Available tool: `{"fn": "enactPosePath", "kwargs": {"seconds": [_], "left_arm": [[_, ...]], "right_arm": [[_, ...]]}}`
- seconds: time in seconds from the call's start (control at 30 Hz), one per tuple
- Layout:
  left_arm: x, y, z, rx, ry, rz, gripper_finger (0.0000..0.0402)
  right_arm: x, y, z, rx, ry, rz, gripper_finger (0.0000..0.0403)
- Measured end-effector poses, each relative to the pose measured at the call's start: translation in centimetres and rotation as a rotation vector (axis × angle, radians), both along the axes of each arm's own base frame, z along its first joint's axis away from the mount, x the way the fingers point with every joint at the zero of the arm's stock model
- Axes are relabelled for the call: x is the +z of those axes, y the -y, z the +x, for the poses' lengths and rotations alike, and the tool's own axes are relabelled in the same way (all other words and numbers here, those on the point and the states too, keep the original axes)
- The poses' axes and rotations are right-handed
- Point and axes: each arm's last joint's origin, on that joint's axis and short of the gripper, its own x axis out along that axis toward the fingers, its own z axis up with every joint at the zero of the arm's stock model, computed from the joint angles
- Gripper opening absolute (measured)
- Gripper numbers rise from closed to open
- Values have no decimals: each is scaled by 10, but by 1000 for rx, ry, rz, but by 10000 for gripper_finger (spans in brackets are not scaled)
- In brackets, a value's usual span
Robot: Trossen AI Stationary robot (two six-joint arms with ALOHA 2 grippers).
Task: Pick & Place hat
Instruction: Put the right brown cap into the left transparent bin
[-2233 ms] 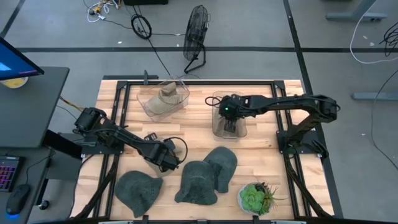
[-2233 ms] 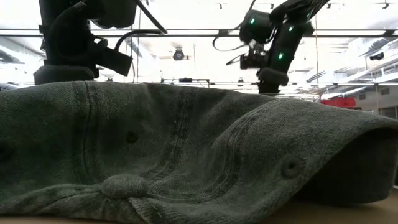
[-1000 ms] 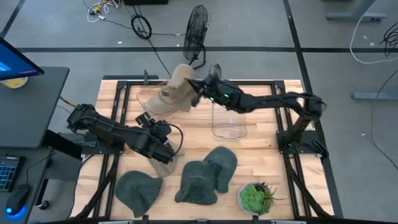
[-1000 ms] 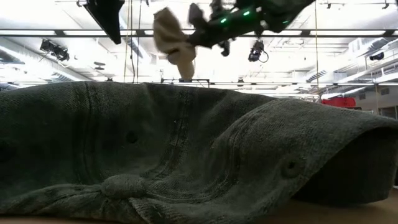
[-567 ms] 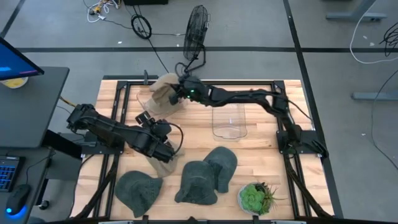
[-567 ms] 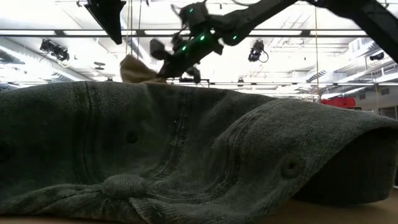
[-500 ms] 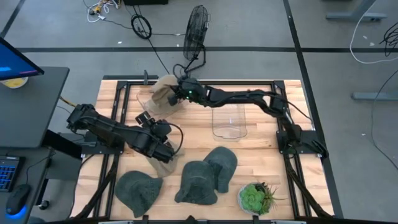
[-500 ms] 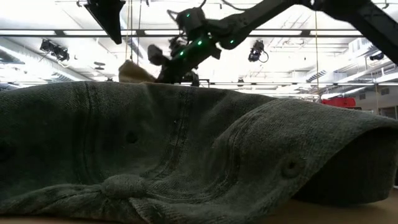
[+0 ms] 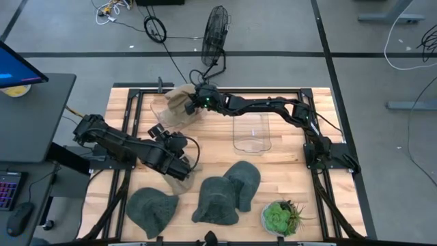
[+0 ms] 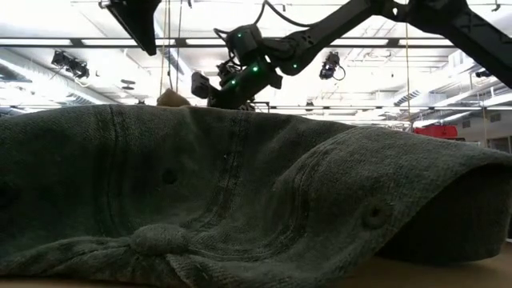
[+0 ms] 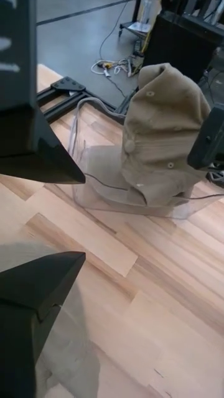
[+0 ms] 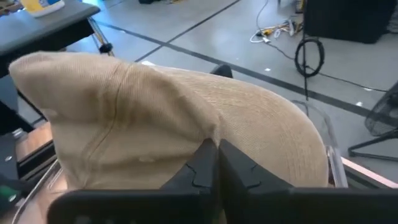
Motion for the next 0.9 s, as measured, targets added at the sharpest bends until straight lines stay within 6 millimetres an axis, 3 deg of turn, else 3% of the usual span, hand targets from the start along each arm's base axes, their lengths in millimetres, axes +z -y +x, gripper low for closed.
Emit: {"fn": "enactPosePath", "kwargs": {"seconds": [0.3, 0.43, 0.57, 0.67, 0.9], "left_arm": [[0, -1, 0, 37, 29, -8, 192], [0, -8, 3, 70, 49, 11, 192], [1, -20, 6, 119, 78, 48, 192], [1, -28, 8, 144, 71, 53, 192], [2, -61, 13, 228, 33, 76, 179]], "right_arm": [[-1, 3, -2, 22, -25, -3, 109], [15, -4, -6, 96, -46, -26, 143], [52, -22, -20, 194, -135, -117, 154], [86, -36, -44, 182, -267, -214, 148], [190, -60, -141, 15, -390, -354, 102]]}}
